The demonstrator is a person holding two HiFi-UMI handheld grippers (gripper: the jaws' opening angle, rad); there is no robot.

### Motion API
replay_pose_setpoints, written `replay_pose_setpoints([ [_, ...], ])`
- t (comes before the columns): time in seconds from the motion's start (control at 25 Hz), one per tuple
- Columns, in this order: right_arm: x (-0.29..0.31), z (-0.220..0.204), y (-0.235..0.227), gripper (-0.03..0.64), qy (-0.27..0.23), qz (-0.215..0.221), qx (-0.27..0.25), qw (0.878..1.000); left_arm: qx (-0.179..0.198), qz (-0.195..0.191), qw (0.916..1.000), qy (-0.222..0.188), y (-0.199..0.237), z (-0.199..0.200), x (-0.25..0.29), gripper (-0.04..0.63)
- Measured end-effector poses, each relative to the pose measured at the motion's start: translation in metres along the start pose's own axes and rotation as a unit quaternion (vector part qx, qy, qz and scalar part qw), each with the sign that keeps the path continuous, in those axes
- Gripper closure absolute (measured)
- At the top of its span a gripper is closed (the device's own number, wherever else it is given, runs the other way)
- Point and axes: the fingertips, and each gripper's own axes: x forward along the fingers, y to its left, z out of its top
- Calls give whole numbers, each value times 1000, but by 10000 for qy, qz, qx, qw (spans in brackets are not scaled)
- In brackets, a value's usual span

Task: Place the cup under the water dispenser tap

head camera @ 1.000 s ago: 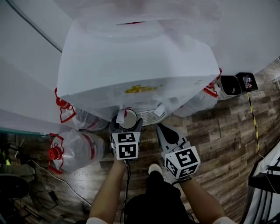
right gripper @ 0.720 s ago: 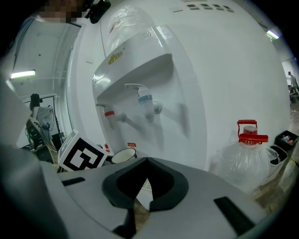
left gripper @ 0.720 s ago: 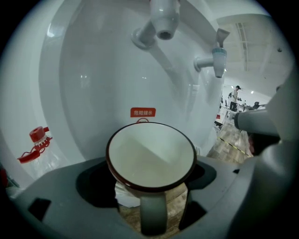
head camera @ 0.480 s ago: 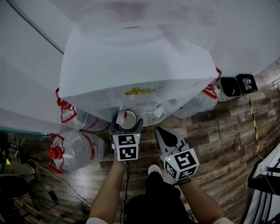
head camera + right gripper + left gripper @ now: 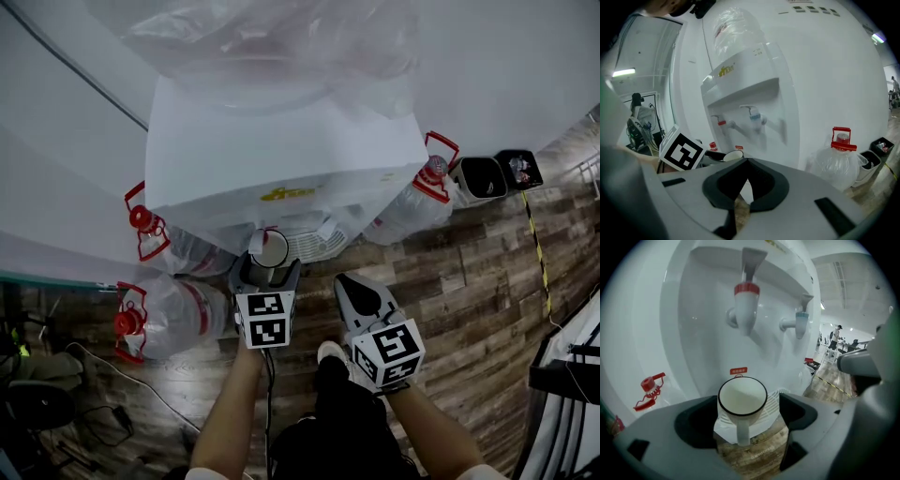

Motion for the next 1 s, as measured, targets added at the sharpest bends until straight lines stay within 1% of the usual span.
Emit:
replay_pose_setpoints([
  [0.16, -28, 28, 18, 595, -56, -19, -1, 10000, 2, 2, 10000, 63, -7, 12, -39, 152],
  [0.32, -65, 59, 45, 596, -174, -29, -34, 9998, 10, 19, 10000, -33, -12, 32, -93, 152],
  [0.52, -120, 88, 84, 595, -280, -78, -1, 9996, 103, -32, 9998, -146, -24, 51, -173, 153],
  [0.72, -177, 124, 119, 596, -449, -168, -60, 9988, 101, -142, 9995, -268, -36, 75, -257, 153],
  [0.88, -224, 152, 145, 595, -630, -309, -85, 9975, 88, -232, 9986, -466, -46, 94, -328, 153],
  [1.0, -264, 169, 161, 597, -779, -382, -16, 9962, 90, -318, 9975, -622, -64, 108, -382, 155],
])
